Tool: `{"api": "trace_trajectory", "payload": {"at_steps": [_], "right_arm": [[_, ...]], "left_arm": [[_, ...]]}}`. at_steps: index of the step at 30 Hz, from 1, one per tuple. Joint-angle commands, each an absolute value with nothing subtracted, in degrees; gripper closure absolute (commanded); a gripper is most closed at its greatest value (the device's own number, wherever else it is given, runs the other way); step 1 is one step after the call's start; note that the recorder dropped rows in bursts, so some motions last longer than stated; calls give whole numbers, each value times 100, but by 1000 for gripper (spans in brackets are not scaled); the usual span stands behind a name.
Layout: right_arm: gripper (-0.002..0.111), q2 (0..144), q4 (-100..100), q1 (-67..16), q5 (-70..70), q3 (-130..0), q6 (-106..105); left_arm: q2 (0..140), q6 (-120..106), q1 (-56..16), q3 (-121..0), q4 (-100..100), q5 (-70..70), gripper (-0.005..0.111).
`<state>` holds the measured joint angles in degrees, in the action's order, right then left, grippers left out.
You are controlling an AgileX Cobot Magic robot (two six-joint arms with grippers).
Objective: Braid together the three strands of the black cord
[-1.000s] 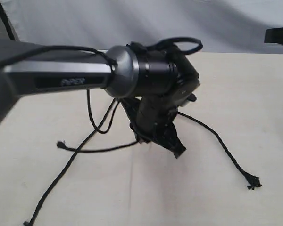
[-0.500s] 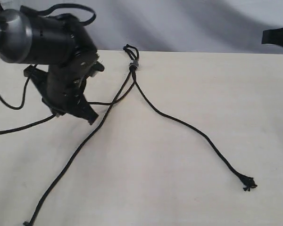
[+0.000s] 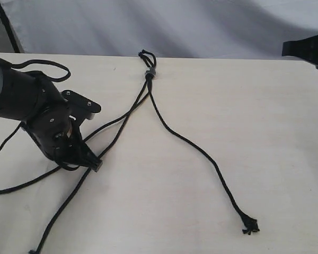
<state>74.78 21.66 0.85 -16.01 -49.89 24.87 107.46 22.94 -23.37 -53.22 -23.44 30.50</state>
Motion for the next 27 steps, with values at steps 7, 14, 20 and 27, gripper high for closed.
{"api": "trace_trajectory", "payload": {"at_steps": [7, 14, 20, 27], "right_arm": [[108, 7497, 2061, 106, -1518, -4982, 2465], [108, 7497, 2069, 106, -1507, -4982, 2465], [108, 7497, 2059, 106, -1508, -4982, 2465], [108, 7497, 2059, 106, -1508, -4982, 2476]], "left_arm": [[10827, 489, -3545, -5107, 471, 2866, 106], [10310, 690, -3857, -5232, 227, 2875, 106], [9619, 1254, -3156, -5232, -579, 3339, 106], [9468, 1333, -2248, -5083, -707, 3443, 106]]}}
